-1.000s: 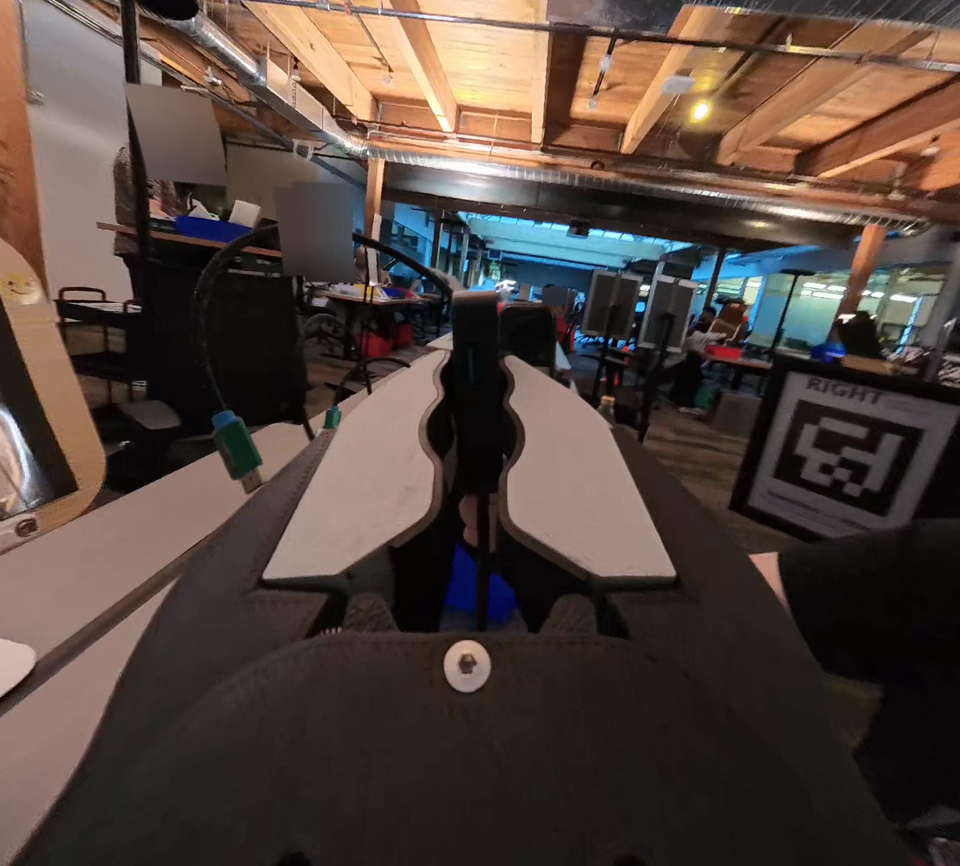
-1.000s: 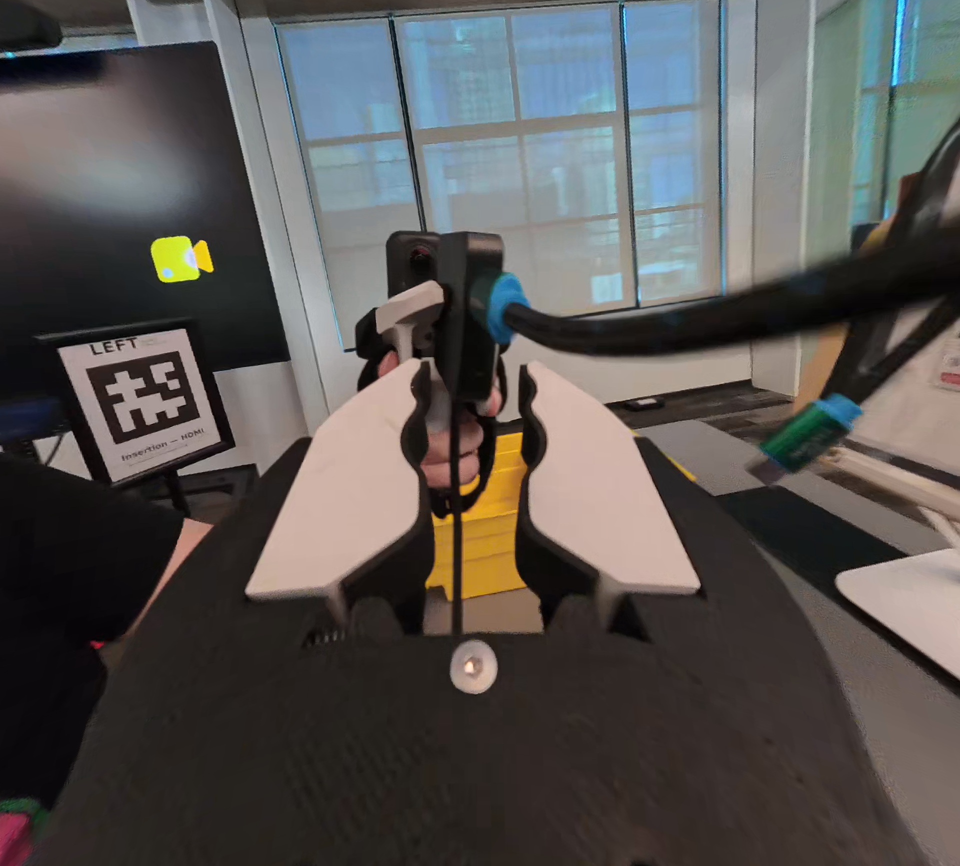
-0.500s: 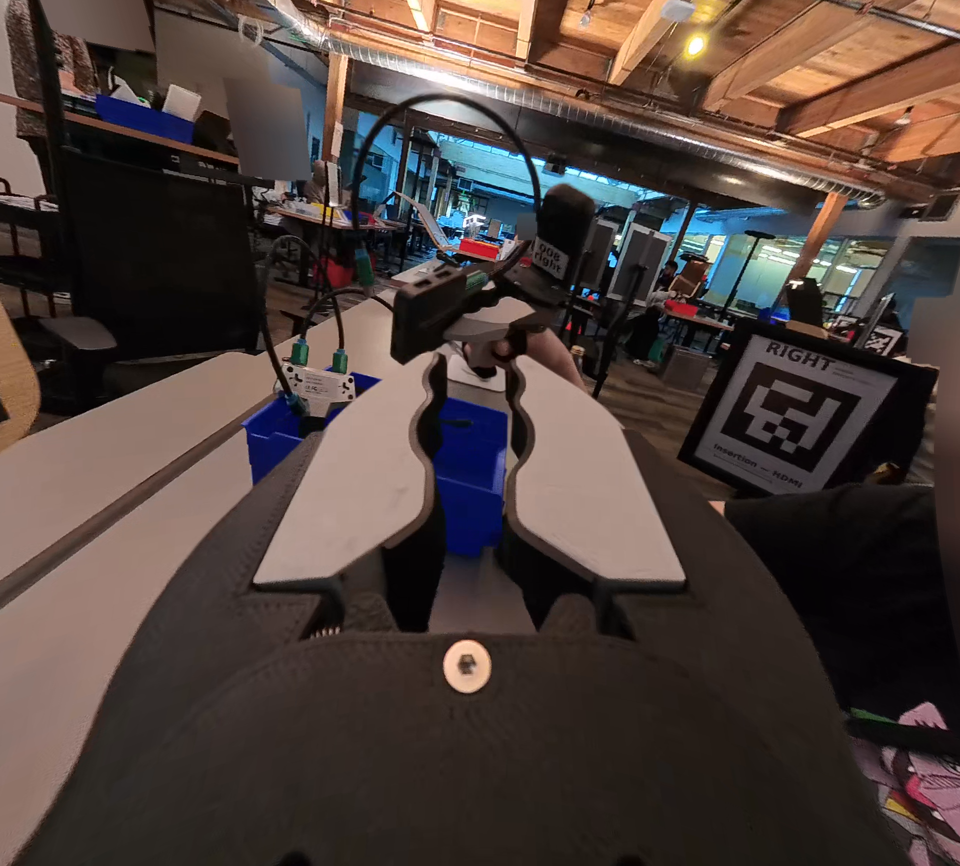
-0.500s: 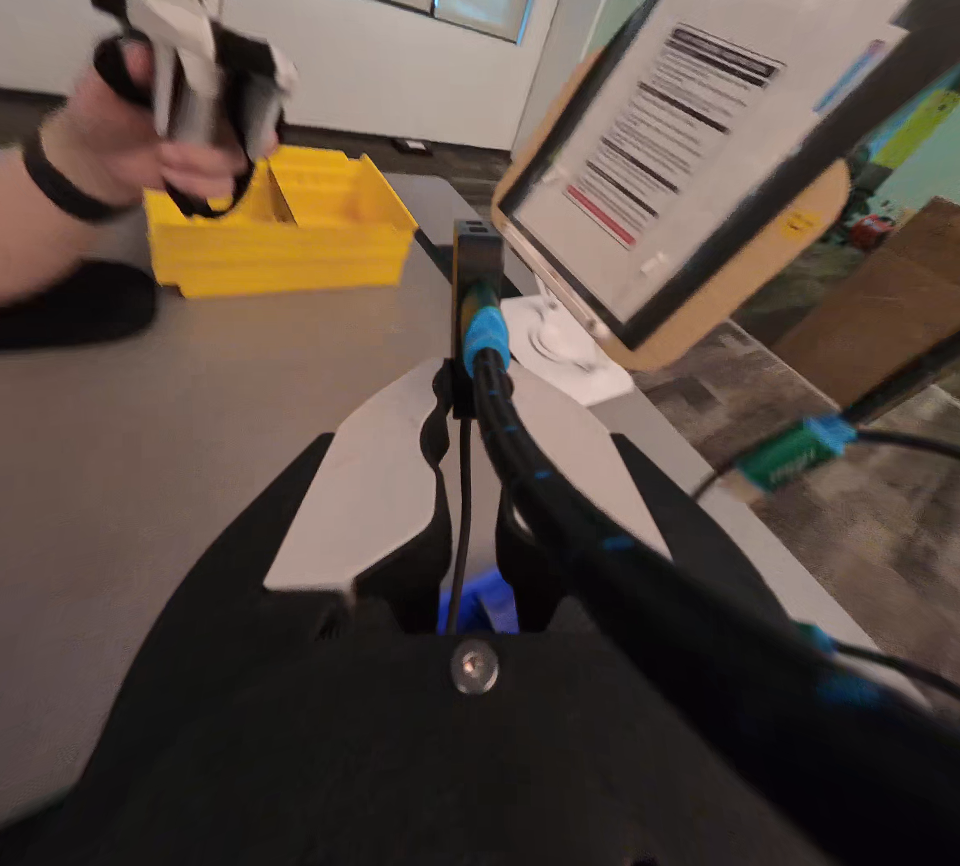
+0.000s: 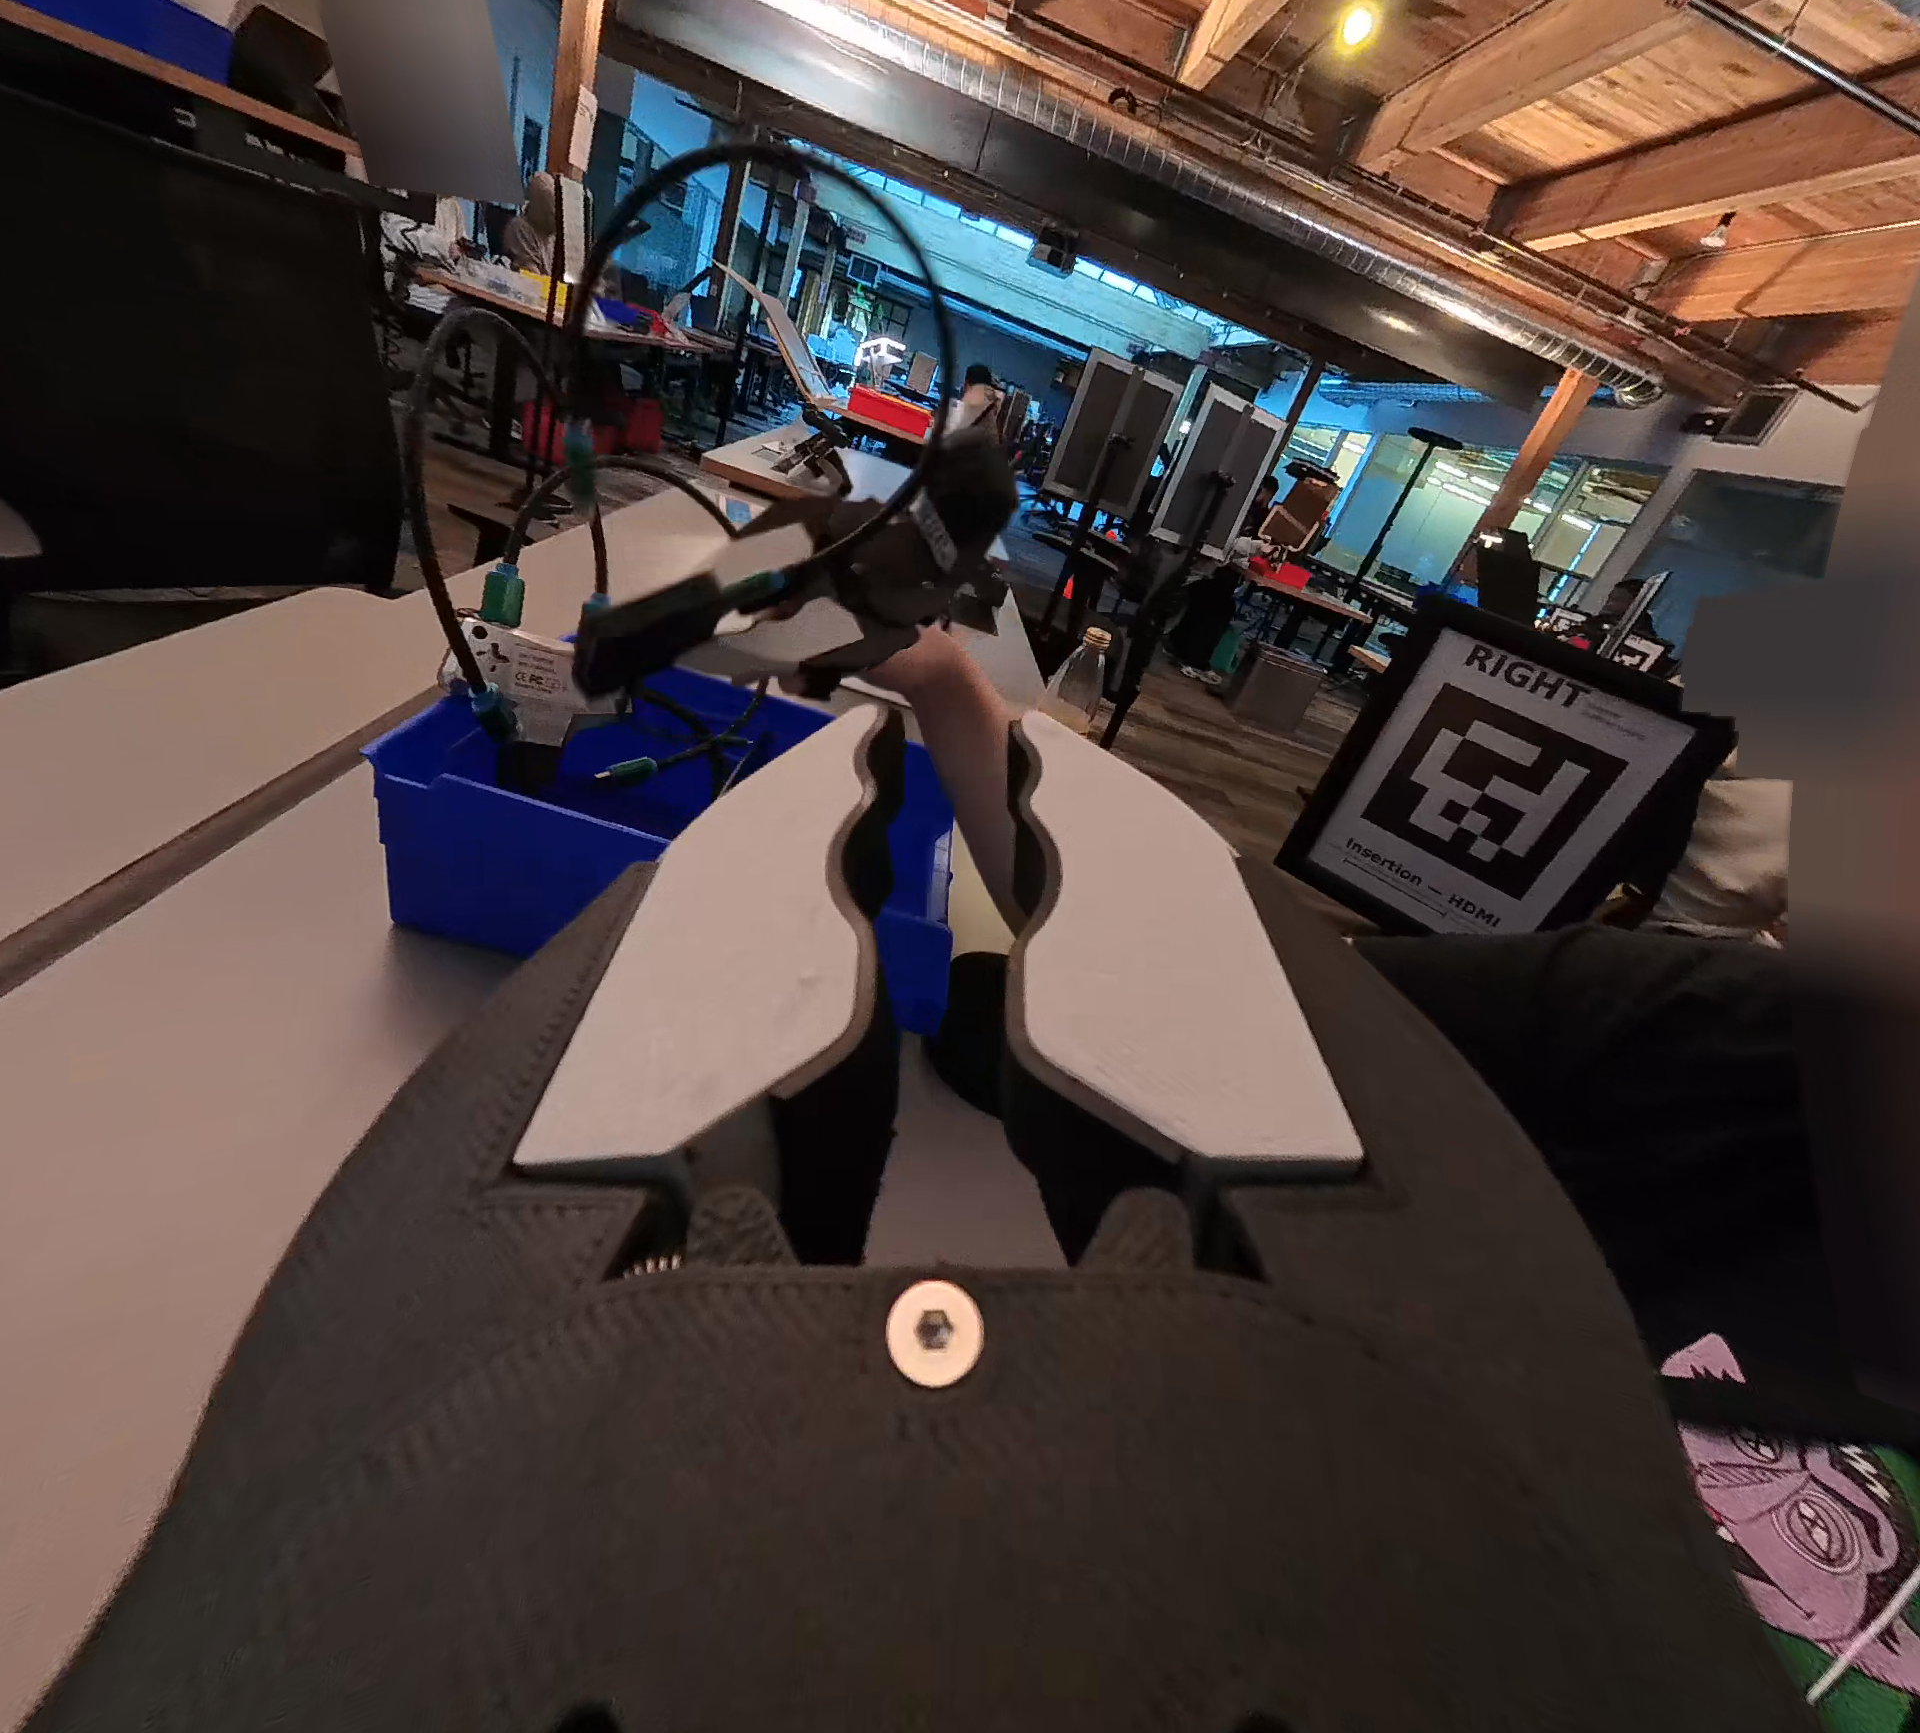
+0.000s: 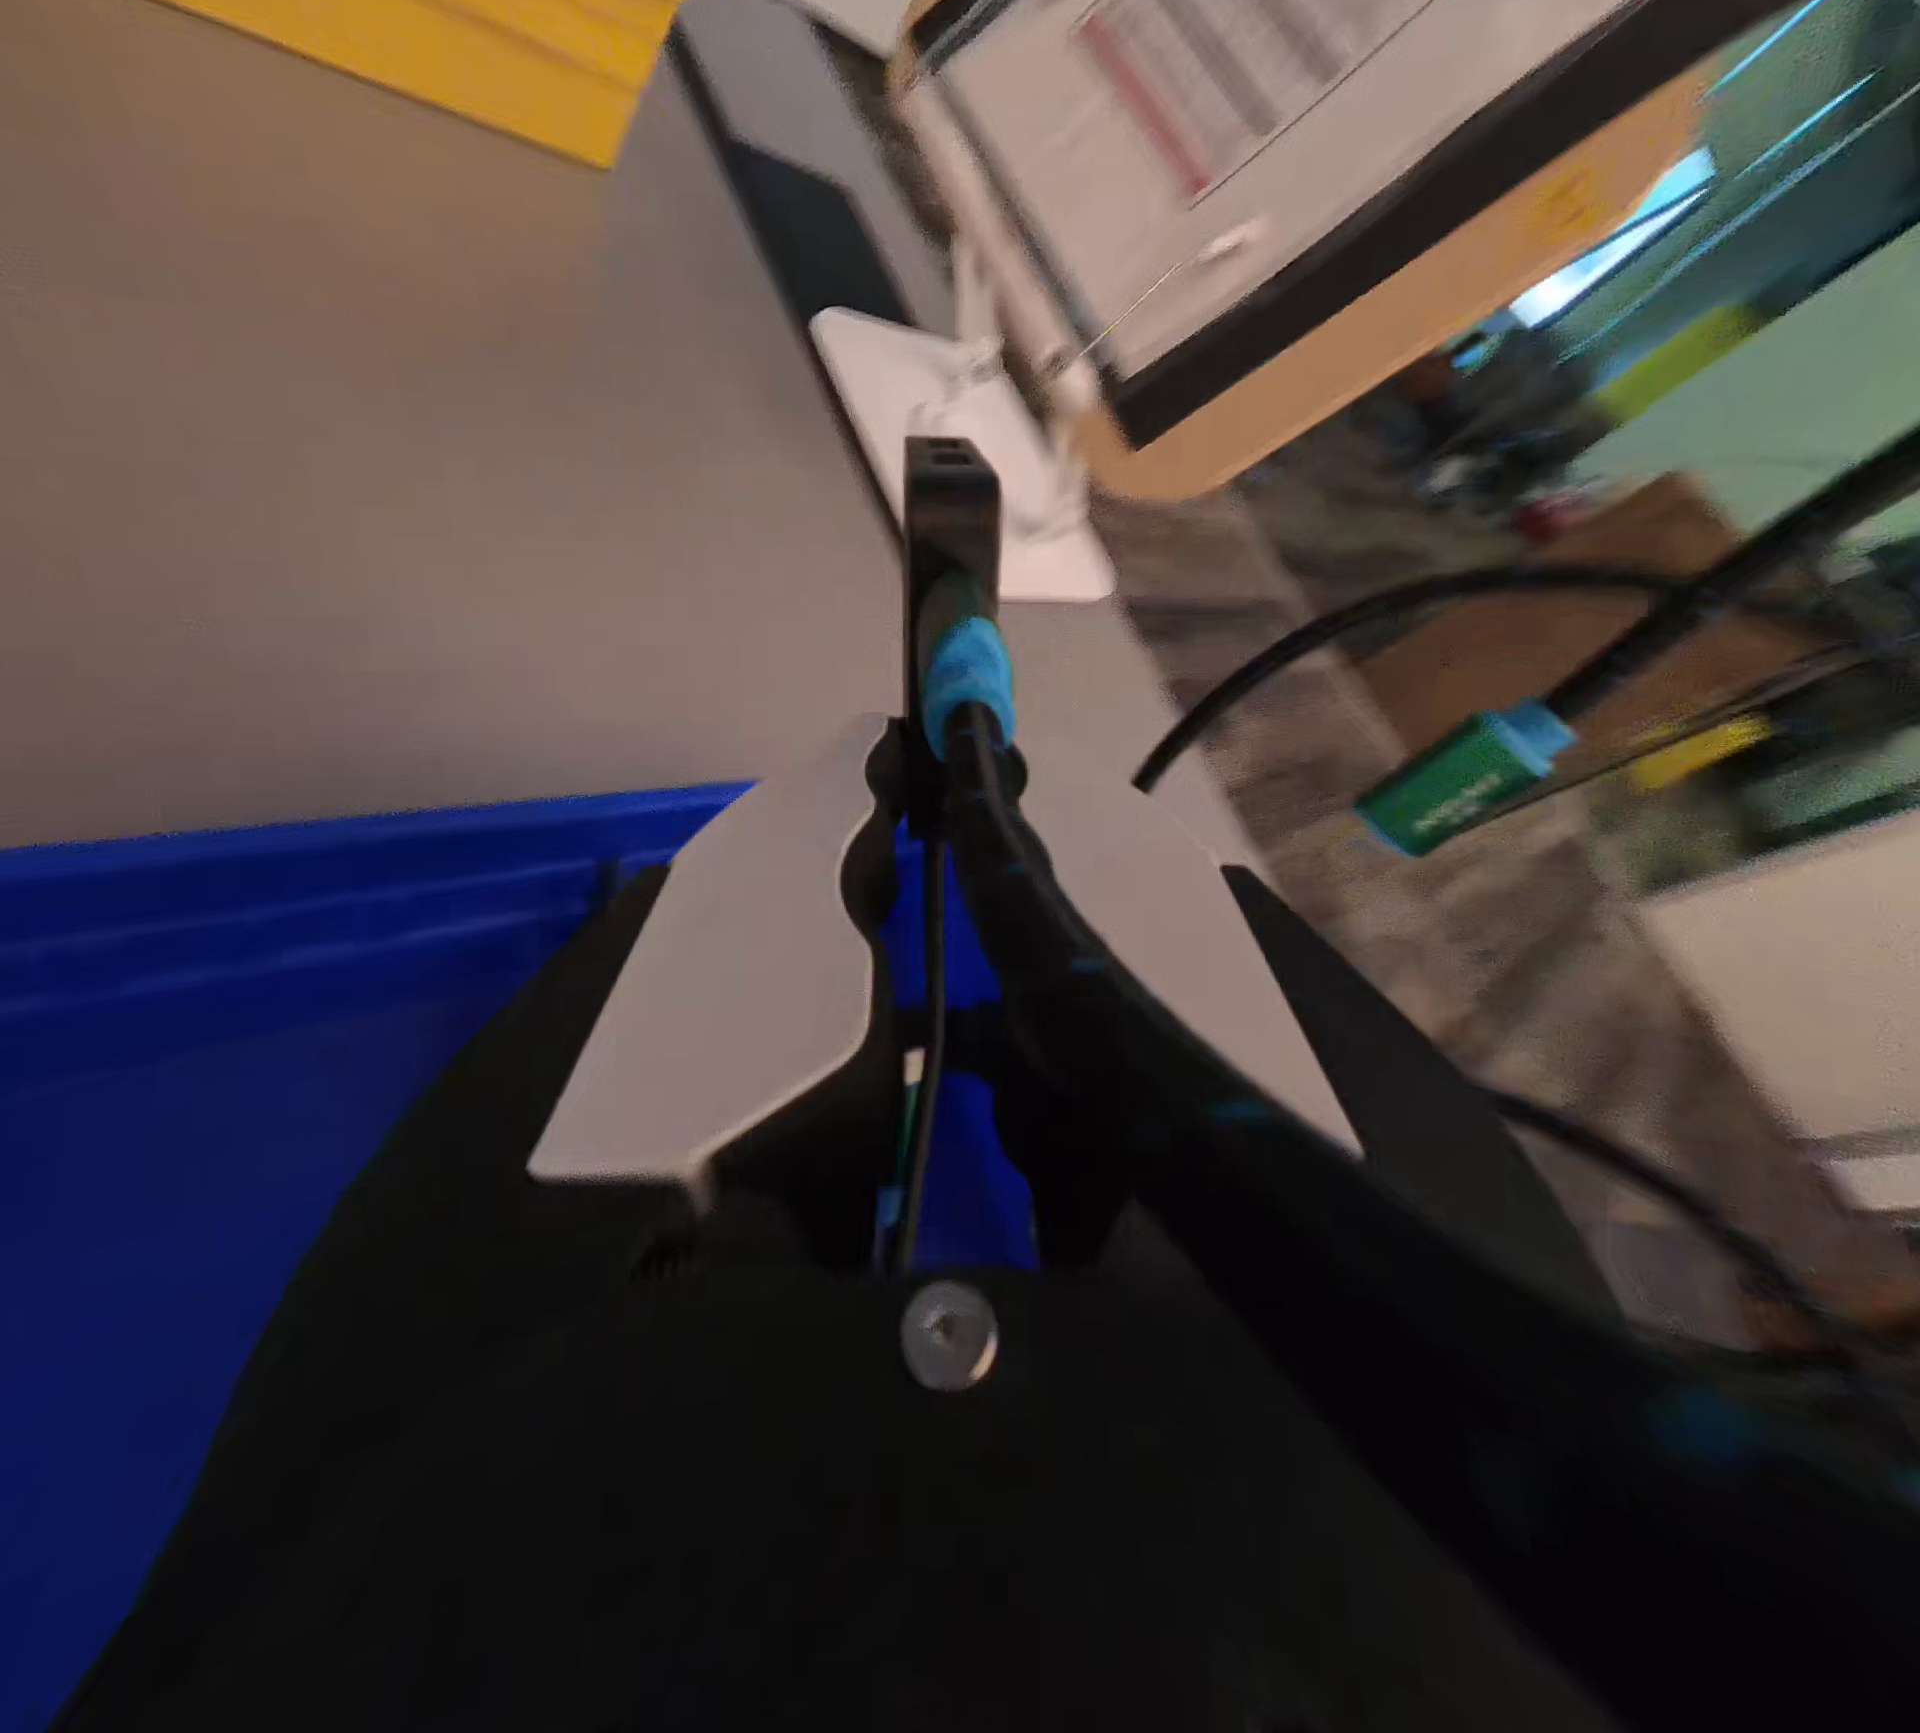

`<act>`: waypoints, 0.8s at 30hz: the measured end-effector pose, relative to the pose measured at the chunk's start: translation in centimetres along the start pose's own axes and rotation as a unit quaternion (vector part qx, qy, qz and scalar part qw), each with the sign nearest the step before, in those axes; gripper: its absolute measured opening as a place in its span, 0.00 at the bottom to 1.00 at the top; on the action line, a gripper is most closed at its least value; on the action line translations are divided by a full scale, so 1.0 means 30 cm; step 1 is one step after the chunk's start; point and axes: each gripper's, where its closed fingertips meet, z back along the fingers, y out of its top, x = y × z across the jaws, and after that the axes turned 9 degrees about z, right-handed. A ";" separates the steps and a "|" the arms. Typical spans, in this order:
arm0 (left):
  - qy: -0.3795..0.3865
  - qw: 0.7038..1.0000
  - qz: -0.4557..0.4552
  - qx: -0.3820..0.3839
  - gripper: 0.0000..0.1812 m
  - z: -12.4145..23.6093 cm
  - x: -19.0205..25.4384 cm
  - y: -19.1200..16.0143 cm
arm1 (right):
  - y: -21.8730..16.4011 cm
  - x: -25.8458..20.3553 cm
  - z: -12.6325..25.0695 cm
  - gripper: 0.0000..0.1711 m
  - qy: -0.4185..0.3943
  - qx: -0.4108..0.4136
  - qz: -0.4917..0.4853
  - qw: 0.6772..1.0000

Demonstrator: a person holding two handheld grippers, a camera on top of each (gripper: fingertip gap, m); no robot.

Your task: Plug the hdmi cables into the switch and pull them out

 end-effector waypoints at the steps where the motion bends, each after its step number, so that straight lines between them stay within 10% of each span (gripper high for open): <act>1: 0.000 1.000 0.001 -0.001 0.10 0.001 -0.002 0.000 | -0.040 -0.026 -0.013 0.09 0.030 -0.013 -0.034 0.999; 13: 0.000 1.000 0.002 -0.003 0.09 0.004 -0.005 0.004 | -0.337 -0.209 -0.019 0.12 0.179 -0.218 -0.340 0.897; 24: 0.107 0.993 -0.048 -0.013 0.12 0.203 0.021 0.133 | -0.340 -0.044 0.336 0.34 -0.050 -0.308 -0.312 0.897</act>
